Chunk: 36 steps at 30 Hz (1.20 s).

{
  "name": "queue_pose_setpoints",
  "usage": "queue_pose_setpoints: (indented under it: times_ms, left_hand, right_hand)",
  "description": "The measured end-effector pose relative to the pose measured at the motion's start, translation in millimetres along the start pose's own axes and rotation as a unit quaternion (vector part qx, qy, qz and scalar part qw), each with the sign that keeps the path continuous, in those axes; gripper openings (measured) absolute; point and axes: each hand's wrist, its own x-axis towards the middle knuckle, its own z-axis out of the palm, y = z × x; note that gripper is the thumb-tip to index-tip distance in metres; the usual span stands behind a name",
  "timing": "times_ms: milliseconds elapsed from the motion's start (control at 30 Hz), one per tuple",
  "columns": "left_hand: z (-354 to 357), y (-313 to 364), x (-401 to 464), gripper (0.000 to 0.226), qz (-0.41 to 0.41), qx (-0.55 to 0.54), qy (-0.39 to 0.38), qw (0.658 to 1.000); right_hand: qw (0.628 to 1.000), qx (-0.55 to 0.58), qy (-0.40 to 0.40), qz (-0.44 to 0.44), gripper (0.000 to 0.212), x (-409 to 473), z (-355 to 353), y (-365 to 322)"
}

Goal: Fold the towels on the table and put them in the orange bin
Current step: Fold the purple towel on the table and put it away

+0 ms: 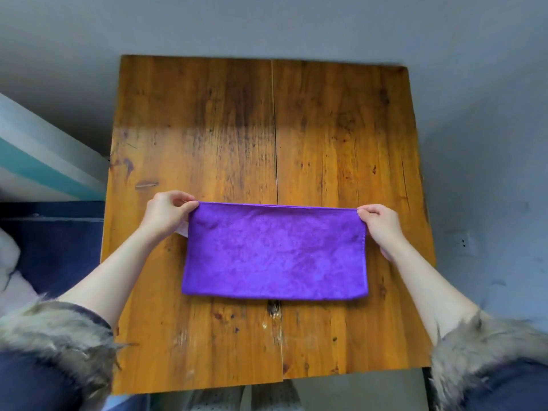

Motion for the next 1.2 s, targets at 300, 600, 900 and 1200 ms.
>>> queue_pose_setpoints:
  times_ms: [300,600,900,1200]
  left_hand:
    - [21.7,-11.2,-22.0,0.022,-0.069,-0.058,-0.002,0.996]
    - [15.6,-14.8,-32.4,0.019,-0.053,-0.158,0.026,0.986]
    - [23.1,-12.2,-13.3,0.031,-0.111,-0.095,0.002,0.989]
    - [48.0,-19.4,-71.0,0.036,0.106,0.137,0.164,0.971]
  right_hand:
    - [0.994,0.092,-0.019,0.055,0.023,-23.4,9.5,18.9]
    - [0.986,0.160,-0.010,0.047,0.021,-37.5,0.4,16.0]
    - [0.990,0.116,-0.006,0.085,0.030,-21.5,11.2,22.2]
    - [0.972,-0.168,0.132,-0.102,0.037,-68.7,22.4,39.0]
